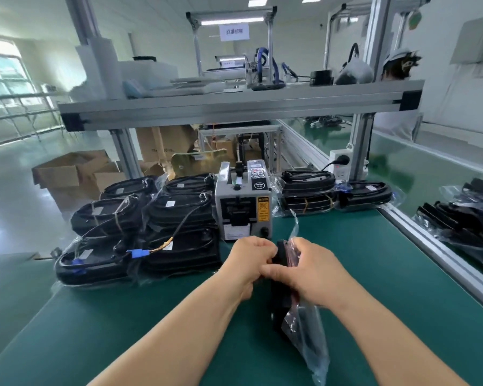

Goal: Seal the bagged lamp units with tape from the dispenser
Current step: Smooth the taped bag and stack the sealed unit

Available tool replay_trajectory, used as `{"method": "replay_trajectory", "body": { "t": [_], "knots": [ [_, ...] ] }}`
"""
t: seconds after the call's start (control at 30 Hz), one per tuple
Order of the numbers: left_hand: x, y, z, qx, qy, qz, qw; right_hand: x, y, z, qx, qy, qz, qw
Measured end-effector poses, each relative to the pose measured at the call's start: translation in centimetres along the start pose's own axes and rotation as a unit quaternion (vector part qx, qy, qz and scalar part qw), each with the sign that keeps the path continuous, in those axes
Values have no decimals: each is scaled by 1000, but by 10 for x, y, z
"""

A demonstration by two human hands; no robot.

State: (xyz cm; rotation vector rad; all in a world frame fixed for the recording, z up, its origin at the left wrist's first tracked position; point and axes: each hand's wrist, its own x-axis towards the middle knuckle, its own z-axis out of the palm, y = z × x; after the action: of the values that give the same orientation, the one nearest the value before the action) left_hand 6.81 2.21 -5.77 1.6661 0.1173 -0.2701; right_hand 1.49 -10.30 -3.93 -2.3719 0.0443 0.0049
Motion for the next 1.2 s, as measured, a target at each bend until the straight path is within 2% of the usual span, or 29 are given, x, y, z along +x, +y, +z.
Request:
{"method": "replay_trajectory", "body": {
  "t": [0.13,0.23,0.33,0.4,0.43,0.5,0.53,0.57,0.63,0.83,0.93,1.03,1.2],
  "knots": [
    [-33,-14,-19,-16,-33,5,999,-11,-13,-3,-91,-91,-39,991],
    [-56,-27,-46,58,39,76,995,-26,-25,-2,-157,-119,-81,977],
    [-77,-39,-87,164,129,133,969,-41,-44,-8,-110,-191,-100,970],
    [-92,-45,-117,183,116,144,965,-45,-60,-7,-20,-269,-127,955],
    [-100,-46,-132,161,85,148,972,-45,-68,-4,41,-313,-138,939],
    [-121,-46,-163,43,8,162,986,-46,-88,8,126,-381,-158,902],
    [-131,-47,-176,-15,-5,170,985,-46,-98,18,149,-405,-169,886],
    [-141,-49,-189,-52,10,179,983,-45,-110,29,168,-424,-174,873],
    [-152,-54,-210,-78,93,177,977,-44,-132,53,182,-443,-177,860],
    [-147,-67,-273,-106,295,84,946,-32,-180,125,25,-319,-229,919],
    [-128,-73,-302,-118,326,43,937,-31,-192,156,30,-276,-227,933],
    [-107,-75,-325,-119,344,14,931,-25,-198,178,17,-199,-246,949],
    [-80,-83,-350,-143,380,-28,913,-6,-174,197,74,-66,-143,985]
  ]
}}
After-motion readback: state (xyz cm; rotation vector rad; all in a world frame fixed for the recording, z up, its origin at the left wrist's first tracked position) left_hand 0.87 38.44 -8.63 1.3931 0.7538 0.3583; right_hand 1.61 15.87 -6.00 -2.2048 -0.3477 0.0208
